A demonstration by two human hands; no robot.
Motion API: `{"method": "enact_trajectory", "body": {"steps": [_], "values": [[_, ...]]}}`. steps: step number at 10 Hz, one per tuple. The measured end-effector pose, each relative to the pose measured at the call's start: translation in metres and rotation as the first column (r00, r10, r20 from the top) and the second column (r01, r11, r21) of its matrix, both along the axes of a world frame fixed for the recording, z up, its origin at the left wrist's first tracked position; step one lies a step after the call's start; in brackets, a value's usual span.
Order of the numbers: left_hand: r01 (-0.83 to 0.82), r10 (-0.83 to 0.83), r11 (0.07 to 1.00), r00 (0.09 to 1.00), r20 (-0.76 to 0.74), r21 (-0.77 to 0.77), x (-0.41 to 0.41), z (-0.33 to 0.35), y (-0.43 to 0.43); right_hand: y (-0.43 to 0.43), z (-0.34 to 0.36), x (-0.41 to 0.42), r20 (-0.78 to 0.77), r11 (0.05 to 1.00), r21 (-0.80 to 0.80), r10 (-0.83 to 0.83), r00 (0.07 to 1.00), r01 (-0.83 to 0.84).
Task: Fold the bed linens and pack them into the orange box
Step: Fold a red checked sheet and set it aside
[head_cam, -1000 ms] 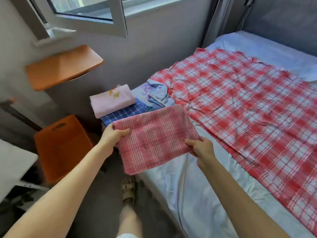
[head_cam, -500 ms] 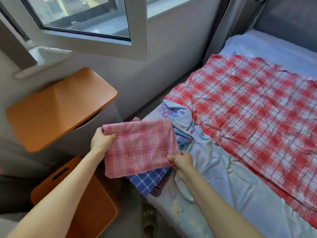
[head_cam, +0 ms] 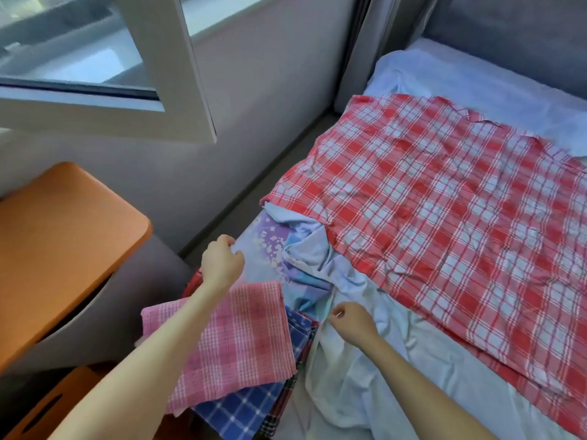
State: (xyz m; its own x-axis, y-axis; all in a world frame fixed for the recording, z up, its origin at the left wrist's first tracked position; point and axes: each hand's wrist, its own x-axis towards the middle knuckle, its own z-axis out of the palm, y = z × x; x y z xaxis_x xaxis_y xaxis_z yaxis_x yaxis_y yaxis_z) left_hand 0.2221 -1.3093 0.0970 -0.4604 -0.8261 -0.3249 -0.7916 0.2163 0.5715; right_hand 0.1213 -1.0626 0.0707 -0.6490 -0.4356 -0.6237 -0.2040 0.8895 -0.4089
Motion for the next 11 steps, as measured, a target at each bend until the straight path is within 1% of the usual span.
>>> {"method": "enact_trajectory", "body": {"steps": [1,2,3,4,5,6,7,8,9,10,11], "values": [[0.011,-0.011,0.999,1.0,-0.001,0.037,-0.056,-0.016,-0.004,0.004,-0.008,-0.048,-0.067,0.998,0.0,-0.056,0.996,0.056],[0.108,-0.106,0.99,0.994,0.024,-0.087,-0.101,-0.038,-0.01,-0.003,-0.021,-0.091,-0.147,0.998,0.017,-0.065,0.987,0.068],[0.37,-0.375,0.898,0.927,0.025,-0.238,-0.133,-0.073,-0.015,-0.024,-0.035,-0.127,-0.21,0.998,0.013,-0.05,0.976,0.054],[0.601,-0.586,0.748,0.797,0.147,-0.281,-0.165,-0.111,-0.02,-0.058,-0.061,-0.162,-0.295,1.0,0.027,0.022,0.955,-0.015],[0.669,-0.613,0.677,0.743,0.269,-0.307,-0.194,-0.152,-0.035,-0.1,-0.091,-0.189,-0.371,0.994,0.009,0.1,0.923,-0.105],[0.655,-0.582,0.717,0.751,0.313,-0.239,-0.213,-0.188,-0.05,-0.141,-0.129,-0.211,-0.43,0.976,0.049,0.214,0.877,-0.214],[0.546,-0.483,0.812,0.826,0.289,-0.204,-0.216,-0.219,-0.054,-0.172,-0.161,-0.22,-0.502,0.939,0.131,0.339,0.796,-0.317],[0.616,-0.545,0.736,0.785,0.293,-0.281,-0.206,-0.231,-0.051,-0.184,-0.171,-0.225,-0.58,0.942,0.094,0.314,0.752,-0.322],[0.611,-0.522,0.752,0.781,0.342,-0.249,-0.209,-0.228,-0.057,-0.189,-0.165,-0.24,-0.482,0.983,0.006,0.162,0.861,-0.182],[0.554,-0.488,0.833,0.741,0.461,-0.008,-0.225,-0.209,-0.062,-0.18,-0.143,-0.257,-0.392,0.975,-0.205,-0.164,0.905,0.088],[0.165,-0.234,0.939,0.949,0.212,0.3,-0.245,-0.182,-0.06,-0.163,-0.106,-0.258,-0.361,0.926,-0.357,-0.259,0.896,0.124]]}}
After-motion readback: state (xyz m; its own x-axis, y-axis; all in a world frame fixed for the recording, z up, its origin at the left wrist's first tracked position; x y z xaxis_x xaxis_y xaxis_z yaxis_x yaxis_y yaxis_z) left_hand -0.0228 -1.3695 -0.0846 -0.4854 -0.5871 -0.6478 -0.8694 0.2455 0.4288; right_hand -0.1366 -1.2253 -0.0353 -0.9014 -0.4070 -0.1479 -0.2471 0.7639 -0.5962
